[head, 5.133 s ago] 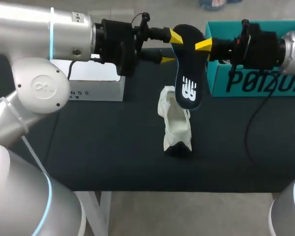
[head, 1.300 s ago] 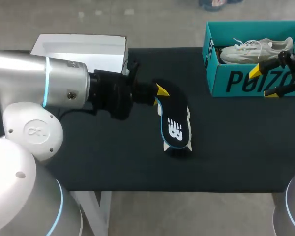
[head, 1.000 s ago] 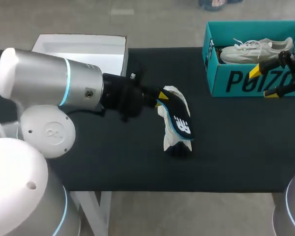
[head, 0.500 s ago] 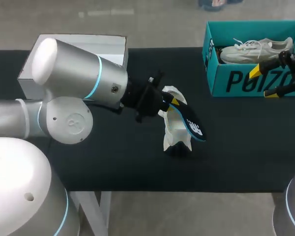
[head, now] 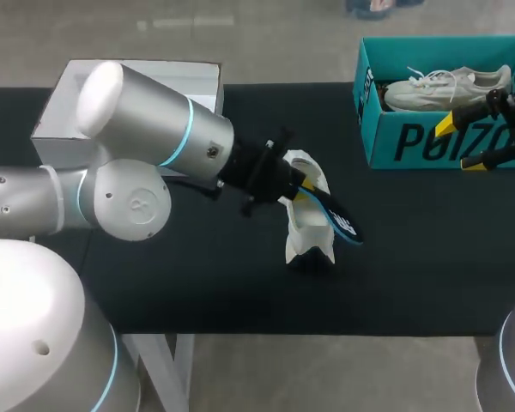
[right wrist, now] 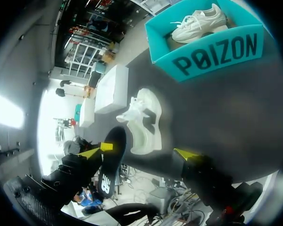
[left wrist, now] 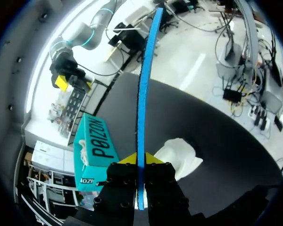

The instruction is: Take the shoe out of the shoebox, open the shoe tongue, remove and reinsert the insole, then place the shoe into the shoebox

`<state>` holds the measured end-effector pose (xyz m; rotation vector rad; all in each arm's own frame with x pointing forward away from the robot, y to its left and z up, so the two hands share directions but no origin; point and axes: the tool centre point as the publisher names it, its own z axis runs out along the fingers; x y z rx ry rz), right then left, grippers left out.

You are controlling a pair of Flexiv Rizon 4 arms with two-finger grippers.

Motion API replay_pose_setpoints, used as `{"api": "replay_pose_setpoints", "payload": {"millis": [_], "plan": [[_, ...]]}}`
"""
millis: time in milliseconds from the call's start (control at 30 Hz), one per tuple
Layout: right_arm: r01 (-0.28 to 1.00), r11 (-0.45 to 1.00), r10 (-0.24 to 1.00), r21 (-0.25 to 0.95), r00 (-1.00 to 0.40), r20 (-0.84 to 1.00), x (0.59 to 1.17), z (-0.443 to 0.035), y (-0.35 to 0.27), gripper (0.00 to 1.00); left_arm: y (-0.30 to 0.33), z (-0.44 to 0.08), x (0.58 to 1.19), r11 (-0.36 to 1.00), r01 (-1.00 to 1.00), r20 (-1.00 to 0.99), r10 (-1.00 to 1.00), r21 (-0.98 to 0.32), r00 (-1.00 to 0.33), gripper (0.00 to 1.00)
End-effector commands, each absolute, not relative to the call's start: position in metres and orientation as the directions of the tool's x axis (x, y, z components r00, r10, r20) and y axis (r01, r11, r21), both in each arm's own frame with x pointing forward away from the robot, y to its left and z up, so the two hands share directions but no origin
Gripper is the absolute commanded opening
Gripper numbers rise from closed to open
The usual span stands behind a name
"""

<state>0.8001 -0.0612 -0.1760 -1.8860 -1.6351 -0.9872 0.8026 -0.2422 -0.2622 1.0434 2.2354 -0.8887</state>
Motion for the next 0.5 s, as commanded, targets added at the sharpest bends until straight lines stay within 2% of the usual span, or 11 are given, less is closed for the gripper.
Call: {"api": "replay_pose_setpoints", "payload": {"millis": [33,367,500], "plan": [[0.975,-0.193,0.652,0.114,0.041,0.757,0.8,-0.176,-0.061,1.0,-0.252,-0.282,0.812,0.458,0.813,-0.686,0.461,-0.359,-0.563,0.0],[0.975,-0.193,0.652,0.114,0.041,0.757,0.8,-0.176,-0.061,1.0,-0.251,-0.291,0.796,0.325,0.835,-0.692,0.468,-0.443,-0.549,0.0],[0.975,-0.193,0.652,0.114,0.041,0.757,0.8,-0.176,-0.061,1.0,-0.249,-0.294,0.792,0.233,0.835,-0.676,0.499,-0.499,-0.543,0.0]]}}
